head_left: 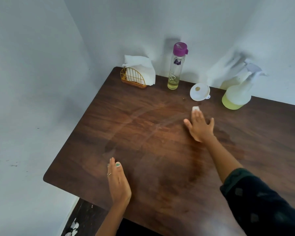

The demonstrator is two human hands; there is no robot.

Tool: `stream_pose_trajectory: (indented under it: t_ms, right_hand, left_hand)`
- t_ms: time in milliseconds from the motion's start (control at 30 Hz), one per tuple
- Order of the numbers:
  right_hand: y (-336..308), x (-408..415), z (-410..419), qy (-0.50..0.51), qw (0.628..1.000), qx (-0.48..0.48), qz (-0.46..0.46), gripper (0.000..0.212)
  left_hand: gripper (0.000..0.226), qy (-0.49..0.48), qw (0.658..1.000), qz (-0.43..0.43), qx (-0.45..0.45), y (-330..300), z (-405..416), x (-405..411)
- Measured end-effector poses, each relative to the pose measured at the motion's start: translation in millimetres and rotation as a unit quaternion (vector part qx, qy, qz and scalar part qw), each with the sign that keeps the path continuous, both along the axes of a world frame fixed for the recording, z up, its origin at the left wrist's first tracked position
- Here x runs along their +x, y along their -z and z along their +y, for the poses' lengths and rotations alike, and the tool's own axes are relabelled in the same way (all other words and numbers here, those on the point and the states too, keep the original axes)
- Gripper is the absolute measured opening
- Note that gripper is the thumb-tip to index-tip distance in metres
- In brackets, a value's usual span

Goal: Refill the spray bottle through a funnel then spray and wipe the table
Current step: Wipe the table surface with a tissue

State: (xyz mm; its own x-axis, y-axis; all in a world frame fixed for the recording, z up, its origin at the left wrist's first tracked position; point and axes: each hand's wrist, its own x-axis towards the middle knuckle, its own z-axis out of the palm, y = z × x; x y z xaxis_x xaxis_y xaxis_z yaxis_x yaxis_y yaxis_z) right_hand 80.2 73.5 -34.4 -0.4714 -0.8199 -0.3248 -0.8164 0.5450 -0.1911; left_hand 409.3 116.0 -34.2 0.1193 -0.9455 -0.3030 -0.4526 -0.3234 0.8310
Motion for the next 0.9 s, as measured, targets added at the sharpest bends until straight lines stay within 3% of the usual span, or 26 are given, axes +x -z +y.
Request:
stream_pose_trajectory:
  t_ms: [100, 200, 267, 333, 400, 467, 600, 700, 800, 900]
  right_hand:
    - [4.7, 17.0, -2.2, 0.001, 1.000, 0.020, 0.005, 0.080]
    - [10.9, 106.4, 13.0, -0.194, 0.980, -0.036, -0.004, 0.081]
    - [11.6, 171.2, 47.5, -0.341, 0.936, -0.081, -0.005, 0.082]
    - [16.7, 218.8, 86.8, -0.487, 0.870, -0.076, -0.019, 0.080]
    - [17.9, 226.9, 107.9, -0.579, 0.814, -0.044, -0.030, 0.078]
    - [15.6, 196.0, 96.8, -0.537, 0.840, -0.076, 0.014, 0.075]
    - [7.5, 61.9, 58.8, -0.181, 0.979, -0.088, 0.005, 0.078]
    - [-4.3, -20.7, 65.2, 0.032, 0.999, 0.005, 0.008, 0.068]
    - [-1.0, 8.9, 67.2, 0.027, 1.000, 0.004, 0.004, 0.074]
    - [11.5, 111.5, 89.7, -0.148, 0.987, -0.067, -0.020, 0.089]
  left_hand:
    - [0.064, 0.005, 1.000, 0.009, 0.001, 1.0, 8.2, 0.4]
    - [0.066, -0.001, 1.000, 0.026, 0.001, 0.6, 10.0, -0.6]
    - [0.075, -0.016, 0.998, 0.052, 0.002, 2.2, 9.6, 0.4]
    - [0.083, -0.020, 0.997, 0.067, 0.008, 4.5, 10.6, 2.4]
    - [0.076, -0.007, 0.998, 0.058, 0.012, 5.6, 13.1, 4.1]
    - [0.061, -0.002, 0.999, 0.052, 0.005, 3.6, 15.6, 4.3]
    - [0.074, 0.020, 0.999, 0.027, 0.016, -3.4, 20.9, 2.2]
    - [0.063, 0.035, 0.999, 0.014, 0.020, -2.8, 26.9, 1.5]
    - [0.058, 0.043, 0.999, 0.024, 0.018, -2.6, 31.6, 1.8]
    - [0.054, 0.056, 0.998, 0.021, 0.015, -3.0, 33.8, 2.8]
